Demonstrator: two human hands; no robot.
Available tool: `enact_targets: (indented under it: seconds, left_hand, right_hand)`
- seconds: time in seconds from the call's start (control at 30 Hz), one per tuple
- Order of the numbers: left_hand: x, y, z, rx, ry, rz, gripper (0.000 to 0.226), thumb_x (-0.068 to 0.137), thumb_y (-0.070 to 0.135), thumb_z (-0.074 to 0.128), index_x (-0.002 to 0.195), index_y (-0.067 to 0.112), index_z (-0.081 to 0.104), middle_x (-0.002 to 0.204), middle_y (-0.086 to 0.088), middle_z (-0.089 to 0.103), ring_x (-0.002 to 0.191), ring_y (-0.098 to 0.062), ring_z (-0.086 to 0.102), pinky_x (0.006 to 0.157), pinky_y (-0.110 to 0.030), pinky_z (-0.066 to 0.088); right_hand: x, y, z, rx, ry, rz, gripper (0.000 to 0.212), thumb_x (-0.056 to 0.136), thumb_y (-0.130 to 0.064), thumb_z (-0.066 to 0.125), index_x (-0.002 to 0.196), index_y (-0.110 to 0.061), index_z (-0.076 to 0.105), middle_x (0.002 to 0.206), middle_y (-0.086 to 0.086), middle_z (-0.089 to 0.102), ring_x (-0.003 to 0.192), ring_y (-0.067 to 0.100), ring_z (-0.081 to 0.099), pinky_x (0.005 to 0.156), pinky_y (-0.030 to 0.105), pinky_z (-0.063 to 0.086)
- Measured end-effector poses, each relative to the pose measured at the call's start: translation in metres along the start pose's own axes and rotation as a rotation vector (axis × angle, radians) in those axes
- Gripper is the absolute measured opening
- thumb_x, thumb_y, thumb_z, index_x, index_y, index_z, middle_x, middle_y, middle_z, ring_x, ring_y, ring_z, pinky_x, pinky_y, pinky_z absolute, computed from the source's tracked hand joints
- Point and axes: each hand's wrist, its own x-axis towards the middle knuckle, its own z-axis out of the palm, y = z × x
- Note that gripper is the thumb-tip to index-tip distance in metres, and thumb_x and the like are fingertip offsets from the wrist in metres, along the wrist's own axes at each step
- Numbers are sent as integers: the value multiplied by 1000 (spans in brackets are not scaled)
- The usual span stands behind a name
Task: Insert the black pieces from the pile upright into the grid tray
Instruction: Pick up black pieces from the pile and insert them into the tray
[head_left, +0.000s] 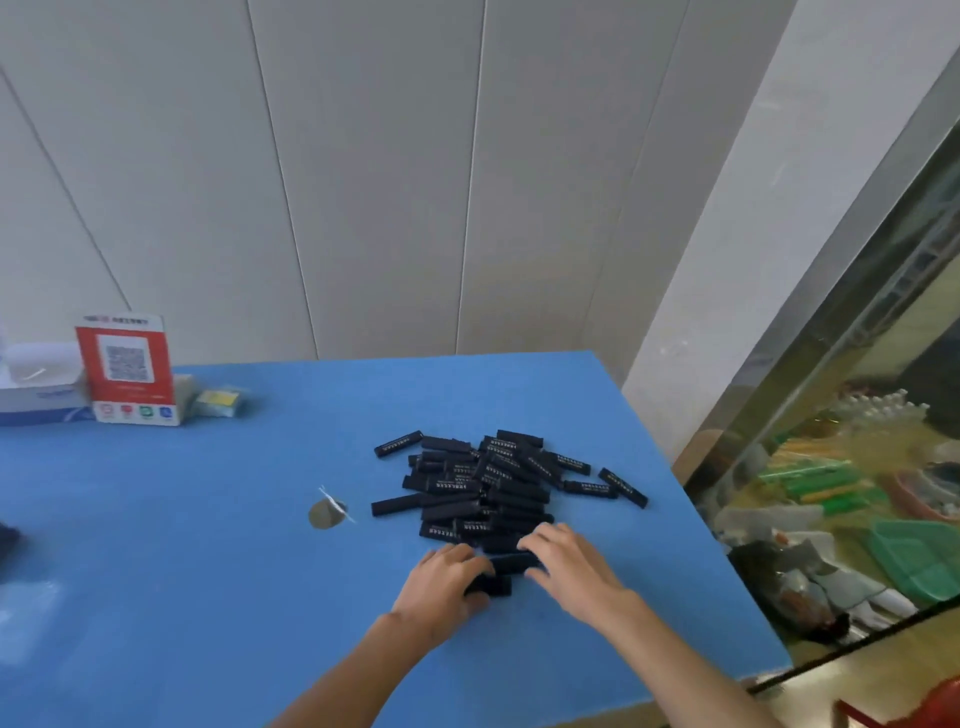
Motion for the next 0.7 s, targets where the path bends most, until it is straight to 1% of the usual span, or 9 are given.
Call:
enact_targets:
  seconds: [0.1, 0.17, 0.23, 0.3, 0.4, 0.47, 0.57, 0.63, 0.7]
  left_hand:
    - [0, 8, 5, -2, 13, -65, 35, 88, 37, 57, 120, 23, 57, 116, 1, 54, 111, -19, 44, 88, -25, 32]
    - [-1, 14, 6, 5, 32, -108, 35, 89, 36, 57, 120, 20, 58, 116, -1, 54, 111, -21, 45, 88, -27, 32]
    - [-2, 21, 10, 15, 57, -142, 33, 89, 33, 57, 119, 18, 60, 115, -5, 55, 110, -25, 47, 87, -29, 33]
    - [-6, 29, 14, 32, 74, -188, 32, 90, 30, 56, 119, 18, 60, 114, -5, 55, 108, -25, 48, 88, -30, 33]
    - [-13, 41, 19, 33, 88, -255, 30, 91, 26, 54, 120, 20, 59, 114, -4, 54, 106, -26, 48, 88, -33, 36]
    - [-19, 49, 23, 80, 86, -272, 30, 94, 21, 50, 123, 19, 56, 116, -5, 54, 106, -28, 49, 88, -36, 38]
    - [-29, 59, 31, 132, 108, -312, 36, 92, 10, 46, 127, 17, 51, 117, -7, 53, 106, -31, 49, 86, -39, 41]
    - [-37, 68, 32, 142, 110, -366, 42, 91, 4, 42, 131, 18, 46, 119, -7, 51, 107, -31, 48, 86, -39, 41]
    - [-44, 75, 30, 122, 94, -413, 45, 92, 3, 38, 134, 19, 40, 119, -7, 49, 107, -31, 48, 83, -39, 40]
  right_hand:
    - [4, 11, 3, -9, -23, -87, 32, 93, -25, 55, 124, -16, 55, 114, 0, 49, 103, 20, 45, 85, 32, 42]
    - [5, 16, 4, -19, -29, -140, 31, 94, -25, 54, 123, -14, 56, 111, 1, 46, 101, 19, 43, 82, 31, 41]
    - [6, 20, 5, -26, -22, -169, 30, 94, -25, 53, 121, -13, 56, 110, 2, 45, 101, 20, 42, 79, 29, 39]
    - [5, 22, 7, -33, -9, -188, 27, 94, -24, 51, 117, -12, 57, 110, 3, 45, 101, 21, 43, 77, 29, 36]
    - [0, 25, 14, -66, 21, -199, 16, 91, -17, 51, 101, -9, 61, 104, 3, 47, 97, 22, 46, 73, 29, 35]
    - [-5, 28, 17, -60, 76, -204, 11, 87, -13, 54, 91, -8, 62, 98, 3, 49, 91, 22, 49, 68, 29, 34]
    - [-12, 37, 18, 1, 67, -237, 17, 89, -15, 47, 102, -9, 57, 105, 2, 47, 95, 21, 47, 72, 27, 31]
    - [-16, 42, 14, 65, 70, -258, 19, 91, -21, 47, 105, -13, 55, 107, -1, 48, 98, 19, 48, 73, 26, 35]
    - [-18, 42, 10, 162, 62, -271, 19, 92, -25, 50, 107, -15, 57, 107, -4, 50, 98, 17, 49, 75, 27, 40]
